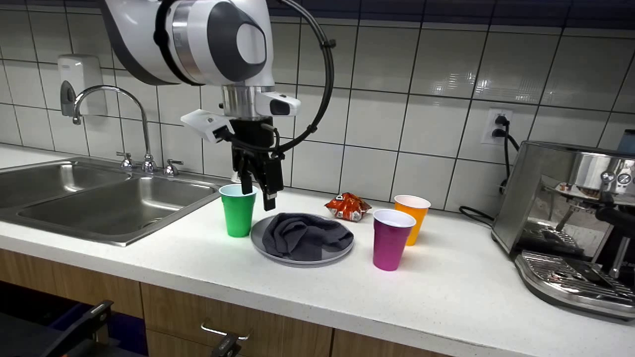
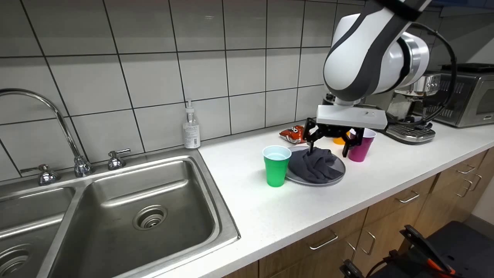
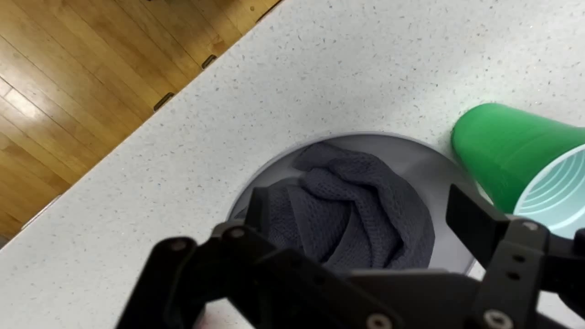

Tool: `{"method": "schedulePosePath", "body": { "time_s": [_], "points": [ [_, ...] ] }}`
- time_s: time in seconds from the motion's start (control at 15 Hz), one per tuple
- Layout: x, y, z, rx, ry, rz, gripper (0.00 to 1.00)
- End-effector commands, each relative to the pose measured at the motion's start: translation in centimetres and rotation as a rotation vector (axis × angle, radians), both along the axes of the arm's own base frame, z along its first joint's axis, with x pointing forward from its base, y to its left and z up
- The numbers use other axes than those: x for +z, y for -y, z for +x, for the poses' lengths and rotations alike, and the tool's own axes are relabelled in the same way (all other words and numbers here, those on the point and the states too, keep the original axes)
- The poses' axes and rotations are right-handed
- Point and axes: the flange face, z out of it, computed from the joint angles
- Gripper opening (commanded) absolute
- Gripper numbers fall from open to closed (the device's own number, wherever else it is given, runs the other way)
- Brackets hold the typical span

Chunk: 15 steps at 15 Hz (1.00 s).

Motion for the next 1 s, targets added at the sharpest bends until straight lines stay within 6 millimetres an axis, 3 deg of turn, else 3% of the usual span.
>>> {"method": "schedulePosePath", "body": {
  "time_s": [0.0,0.47,0.93],
  "points": [
    [-1.0,1.6,1.0,-0.067,0.019,-0.004,1.0],
    [-2.7,3.2,3.3,-0.12,0.017,-0.032,1.0],
    [-5.3,3.1,6.8,-0.15,0.0,-0.066,1.0]
  ]
}}
